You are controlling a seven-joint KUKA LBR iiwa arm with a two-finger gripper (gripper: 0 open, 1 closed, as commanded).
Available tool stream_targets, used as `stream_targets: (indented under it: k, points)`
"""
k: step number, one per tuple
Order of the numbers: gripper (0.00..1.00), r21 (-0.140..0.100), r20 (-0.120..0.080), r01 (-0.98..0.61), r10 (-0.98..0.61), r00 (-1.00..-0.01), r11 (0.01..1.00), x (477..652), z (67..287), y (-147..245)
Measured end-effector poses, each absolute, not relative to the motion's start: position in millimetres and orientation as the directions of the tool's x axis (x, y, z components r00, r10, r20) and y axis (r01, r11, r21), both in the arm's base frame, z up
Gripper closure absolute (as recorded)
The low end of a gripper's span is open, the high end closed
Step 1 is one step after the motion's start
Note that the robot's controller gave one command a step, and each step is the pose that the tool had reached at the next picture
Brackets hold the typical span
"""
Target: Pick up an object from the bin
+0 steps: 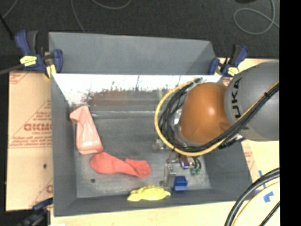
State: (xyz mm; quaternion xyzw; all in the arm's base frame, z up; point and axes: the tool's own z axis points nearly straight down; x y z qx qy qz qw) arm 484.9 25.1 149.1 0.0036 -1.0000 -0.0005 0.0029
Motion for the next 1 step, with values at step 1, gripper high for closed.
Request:
stream_targets:
  k: [1]
  points:
    - [0.0, 0.001, -0.002, -0.007, -0.007, -1.0, 1.0, 486.9, 152.8, 25.2]
